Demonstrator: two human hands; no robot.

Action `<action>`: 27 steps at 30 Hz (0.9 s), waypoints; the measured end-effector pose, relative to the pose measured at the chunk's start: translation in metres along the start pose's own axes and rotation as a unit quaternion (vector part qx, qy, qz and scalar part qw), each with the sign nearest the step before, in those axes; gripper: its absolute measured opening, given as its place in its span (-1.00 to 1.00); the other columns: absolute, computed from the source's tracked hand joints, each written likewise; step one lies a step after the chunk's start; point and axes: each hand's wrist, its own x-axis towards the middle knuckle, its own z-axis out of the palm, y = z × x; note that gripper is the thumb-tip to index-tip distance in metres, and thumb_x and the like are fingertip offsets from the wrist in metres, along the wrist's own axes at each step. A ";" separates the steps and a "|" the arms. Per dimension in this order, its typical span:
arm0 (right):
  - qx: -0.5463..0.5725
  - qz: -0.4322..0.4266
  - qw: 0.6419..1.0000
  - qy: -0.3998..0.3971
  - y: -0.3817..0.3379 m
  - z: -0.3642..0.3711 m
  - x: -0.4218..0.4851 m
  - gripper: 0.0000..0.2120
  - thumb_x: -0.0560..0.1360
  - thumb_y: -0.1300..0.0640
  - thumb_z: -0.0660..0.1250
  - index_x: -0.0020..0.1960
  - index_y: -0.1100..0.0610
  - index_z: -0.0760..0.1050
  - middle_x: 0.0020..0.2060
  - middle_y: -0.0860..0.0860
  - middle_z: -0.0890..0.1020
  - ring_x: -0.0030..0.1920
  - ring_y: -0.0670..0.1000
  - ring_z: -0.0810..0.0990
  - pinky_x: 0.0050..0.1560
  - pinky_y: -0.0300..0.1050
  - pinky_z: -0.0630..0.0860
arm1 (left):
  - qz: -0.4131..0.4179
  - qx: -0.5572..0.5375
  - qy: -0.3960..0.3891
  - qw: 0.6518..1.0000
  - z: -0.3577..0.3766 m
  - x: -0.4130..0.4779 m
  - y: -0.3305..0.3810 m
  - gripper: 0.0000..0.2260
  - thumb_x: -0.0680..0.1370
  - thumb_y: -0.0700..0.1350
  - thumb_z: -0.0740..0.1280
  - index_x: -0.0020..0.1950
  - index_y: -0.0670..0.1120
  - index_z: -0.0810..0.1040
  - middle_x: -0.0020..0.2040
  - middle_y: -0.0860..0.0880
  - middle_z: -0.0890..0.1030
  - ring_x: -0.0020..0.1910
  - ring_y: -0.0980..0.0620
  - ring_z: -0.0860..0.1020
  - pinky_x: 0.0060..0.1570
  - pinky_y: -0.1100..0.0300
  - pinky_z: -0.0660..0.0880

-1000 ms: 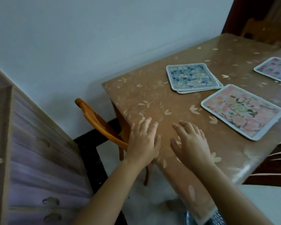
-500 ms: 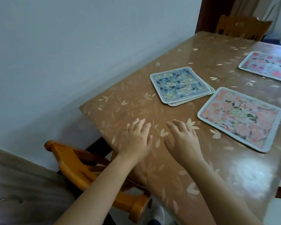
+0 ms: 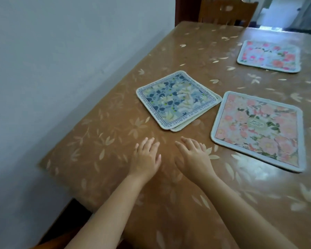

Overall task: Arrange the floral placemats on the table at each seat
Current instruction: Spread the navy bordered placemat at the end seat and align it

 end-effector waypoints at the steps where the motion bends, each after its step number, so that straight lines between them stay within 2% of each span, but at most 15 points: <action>1: -0.002 0.012 1.000 -0.007 0.004 0.008 0.005 -0.53 0.32 0.16 0.45 0.21 0.19 0.47 0.20 0.22 0.52 0.21 0.24 0.46 0.14 0.27 0.37 | 0.008 -0.001 -0.009 1.000 0.008 0.011 -0.005 -0.59 0.54 -0.06 0.20 0.37 -0.11 0.31 0.43 -0.10 0.29 0.43 -0.05 0.14 0.36 -0.01 0.04; 7: -0.012 0.065 0.998 0.022 0.030 0.037 0.039 -0.58 0.30 0.17 0.48 0.13 0.20 0.52 0.13 0.23 0.57 0.12 0.27 0.53 0.04 0.32 0.45 | 0.051 -0.022 -0.029 0.998 0.046 0.075 -0.021 -0.57 0.54 -0.06 0.23 0.39 -0.11 0.28 0.44 -0.10 0.27 0.44 -0.05 0.11 0.37 -0.03 0.02; 13: -0.012 0.079 0.996 0.037 0.038 0.063 0.072 -0.64 0.34 0.19 0.39 0.13 0.21 0.51 0.14 0.23 0.56 0.16 0.27 0.50 0.09 0.33 0.42 | 0.065 -0.038 -0.028 0.997 0.073 0.112 -0.037 -0.60 0.54 -0.09 0.25 0.36 -0.10 0.33 0.43 -0.07 0.30 0.44 -0.02 0.12 0.36 -0.06 0.04; 16: 0.001 0.079 0.996 0.045 0.039 0.075 0.080 -0.64 0.36 0.20 0.38 0.15 0.21 0.50 0.16 0.23 0.55 0.19 0.25 0.48 0.12 0.31 0.40 | 0.083 -0.069 0.012 0.994 0.079 0.122 -0.039 -0.65 0.49 -0.20 0.32 0.27 -0.17 0.44 0.35 -0.14 0.42 0.39 -0.10 0.27 0.32 -0.16 0.16; 19: 0.010 0.084 0.995 0.048 0.040 0.083 0.086 -0.64 0.39 0.19 0.36 0.18 0.21 0.49 0.19 0.21 0.53 0.21 0.22 0.47 0.15 0.27 0.39 | 0.110 -0.094 0.057 0.988 0.081 0.131 -0.041 -0.71 0.39 -0.32 0.41 0.11 -0.25 0.56 0.17 -0.23 0.56 0.22 -0.20 0.47 0.18 -0.19 0.36; 21: 0.015 0.083 0.995 0.048 0.041 0.087 0.090 -0.63 0.40 0.18 0.36 0.20 0.20 0.48 0.21 0.20 0.52 0.23 0.21 0.44 0.18 0.25 0.36 | 0.136 -0.112 0.080 0.981 0.081 0.137 -0.043 -0.74 0.35 -0.37 0.44 0.02 -0.28 0.59 0.06 -0.25 0.62 0.11 -0.23 0.55 0.08 -0.16 0.45; 24: 0.033 0.085 0.994 0.052 0.041 0.089 0.095 -0.63 0.42 0.16 0.35 0.21 0.18 0.47 0.23 0.18 0.50 0.26 0.20 0.41 0.22 0.25 0.32 | 0.129 -0.149 0.092 0.976 0.076 0.142 -0.042 -0.81 0.35 -0.39 0.42 -0.04 -0.31 0.61 -0.05 -0.27 0.65 -0.01 -0.20 0.61 0.00 -0.08 0.55; 27: 0.052 0.083 0.992 0.084 0.039 0.089 0.099 -0.63 0.37 0.20 0.41 0.17 0.20 0.49 0.17 0.19 0.54 0.23 0.22 0.45 0.19 0.28 0.34 | 0.121 -0.172 0.092 0.973 0.068 0.139 -0.040 -0.83 0.36 -0.41 0.40 -0.07 -0.31 0.61 -0.09 -0.24 0.66 -0.06 -0.15 0.63 0.01 0.14 0.51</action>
